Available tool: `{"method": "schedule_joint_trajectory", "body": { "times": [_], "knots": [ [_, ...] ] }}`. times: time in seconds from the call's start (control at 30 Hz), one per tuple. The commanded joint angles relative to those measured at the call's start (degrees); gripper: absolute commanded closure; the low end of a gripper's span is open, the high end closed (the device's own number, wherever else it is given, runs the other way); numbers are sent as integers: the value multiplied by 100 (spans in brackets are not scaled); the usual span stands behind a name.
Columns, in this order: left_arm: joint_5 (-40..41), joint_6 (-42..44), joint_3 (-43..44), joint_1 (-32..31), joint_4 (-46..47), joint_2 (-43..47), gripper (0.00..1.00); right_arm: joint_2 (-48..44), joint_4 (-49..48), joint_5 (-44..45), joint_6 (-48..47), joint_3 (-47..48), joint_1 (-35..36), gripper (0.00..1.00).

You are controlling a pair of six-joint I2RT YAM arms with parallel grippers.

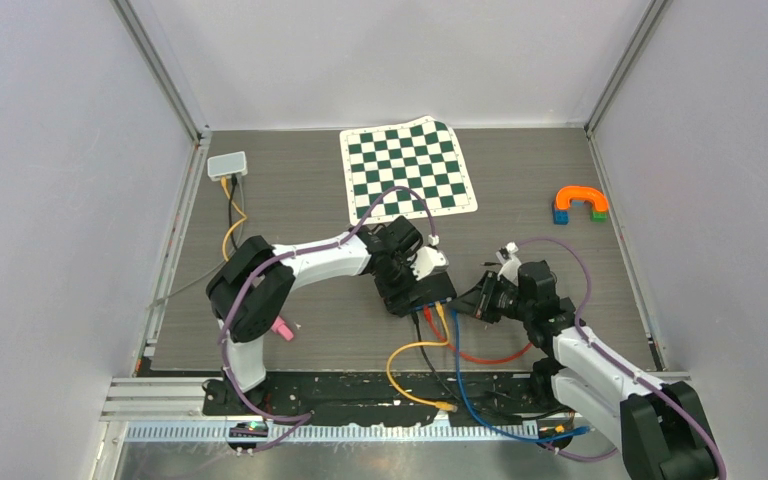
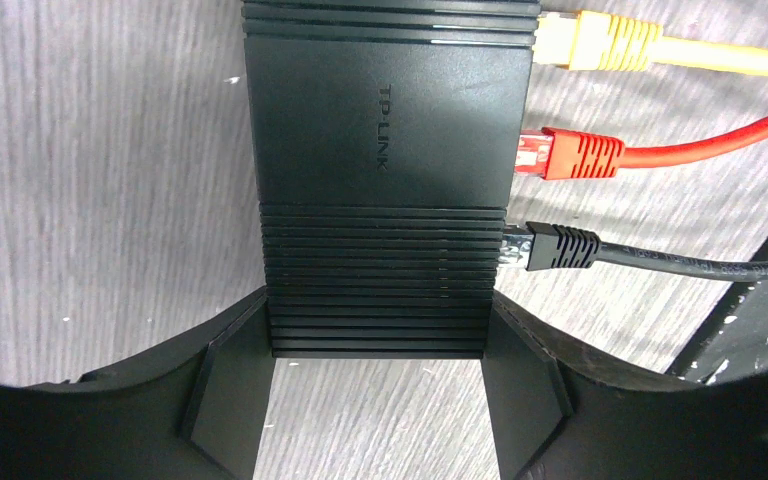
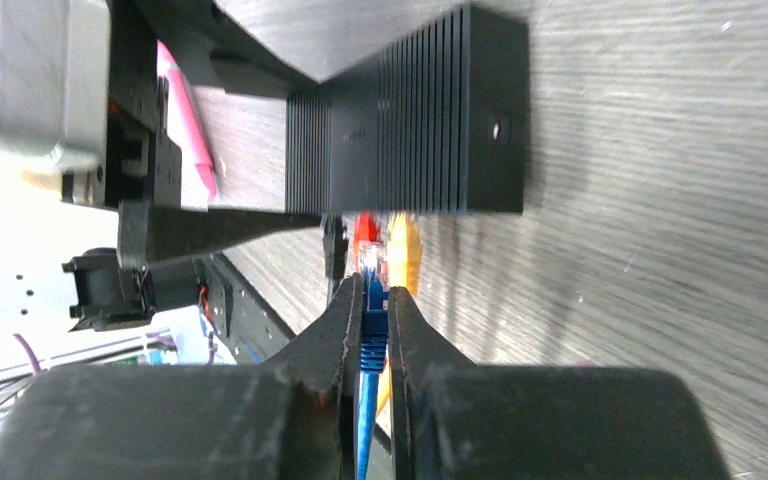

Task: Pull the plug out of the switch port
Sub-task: Pull the connector from the switch port.

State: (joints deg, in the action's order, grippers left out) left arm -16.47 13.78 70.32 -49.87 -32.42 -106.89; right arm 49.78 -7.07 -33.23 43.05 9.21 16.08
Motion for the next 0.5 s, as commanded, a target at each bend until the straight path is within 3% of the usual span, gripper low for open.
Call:
{"method": "schedule_joint_trajectory", "body": {
  "times": [0.0, 0.2, 0.47],
  "knots": [
    [213, -147, 194, 82, -20, -162, 53, 355, 124, -671, -66, 120, 36, 95],
    [82, -25, 174, 82, -40, -79, 53, 555, 785, -409, -560, 338, 36, 95],
    [185, 14, -289, 82, 392, 363, 26, -811, 931, 628, -236, 1006, 26, 95]
  ]
}}
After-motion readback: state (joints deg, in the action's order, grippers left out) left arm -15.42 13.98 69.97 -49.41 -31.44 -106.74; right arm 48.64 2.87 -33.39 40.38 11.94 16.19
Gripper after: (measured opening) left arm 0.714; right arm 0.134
